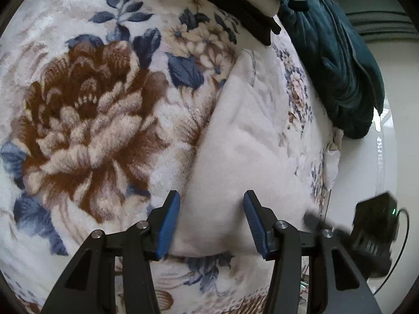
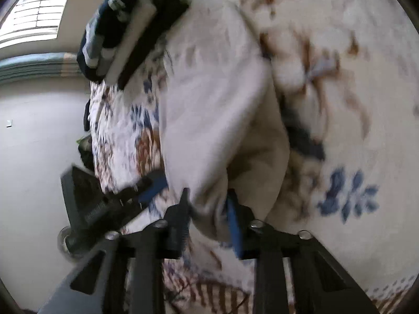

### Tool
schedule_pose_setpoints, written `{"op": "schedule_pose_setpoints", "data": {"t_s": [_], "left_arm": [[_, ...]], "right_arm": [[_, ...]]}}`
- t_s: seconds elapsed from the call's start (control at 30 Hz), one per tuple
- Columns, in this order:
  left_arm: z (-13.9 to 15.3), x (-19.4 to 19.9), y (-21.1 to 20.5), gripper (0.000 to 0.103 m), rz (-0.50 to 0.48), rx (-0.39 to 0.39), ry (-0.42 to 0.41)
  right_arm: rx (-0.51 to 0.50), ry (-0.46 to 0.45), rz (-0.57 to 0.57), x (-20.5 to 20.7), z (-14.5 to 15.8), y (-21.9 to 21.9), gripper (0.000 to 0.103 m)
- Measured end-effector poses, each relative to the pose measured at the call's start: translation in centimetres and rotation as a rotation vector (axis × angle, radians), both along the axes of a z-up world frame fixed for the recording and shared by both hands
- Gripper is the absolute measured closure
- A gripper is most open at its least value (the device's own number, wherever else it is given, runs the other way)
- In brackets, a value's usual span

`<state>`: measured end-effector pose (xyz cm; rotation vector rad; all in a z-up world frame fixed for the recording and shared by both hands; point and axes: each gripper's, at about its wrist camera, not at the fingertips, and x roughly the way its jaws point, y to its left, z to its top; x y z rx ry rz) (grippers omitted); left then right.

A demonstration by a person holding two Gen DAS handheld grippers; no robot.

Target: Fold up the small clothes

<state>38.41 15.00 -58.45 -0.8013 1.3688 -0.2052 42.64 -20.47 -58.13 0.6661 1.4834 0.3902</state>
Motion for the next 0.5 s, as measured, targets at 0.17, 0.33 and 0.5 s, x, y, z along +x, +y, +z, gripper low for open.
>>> {"op": "schedule_pose_setpoints", "data": {"t_s": [0.17,0.33,0.5], "left_arm": [[-0.2,0.5,0.0,0.055,0.000,-0.005,0.020],[0.2,3.5,-0.7,0.055,-0.031,-0.011,-0.013],[-1.8,7.7,-2.3,0.056,-0.115,0.006,-0.004]], "right_arm": [[-0.061,0.104,0.047,2.9,-2.4,-0.3,0.077],[0.103,0.127,-0.086,3.5,-2.1,-2.8,0.058],[0.164,0.229,-0.252,4.8,-6.2,-4.6,0.049]]}}
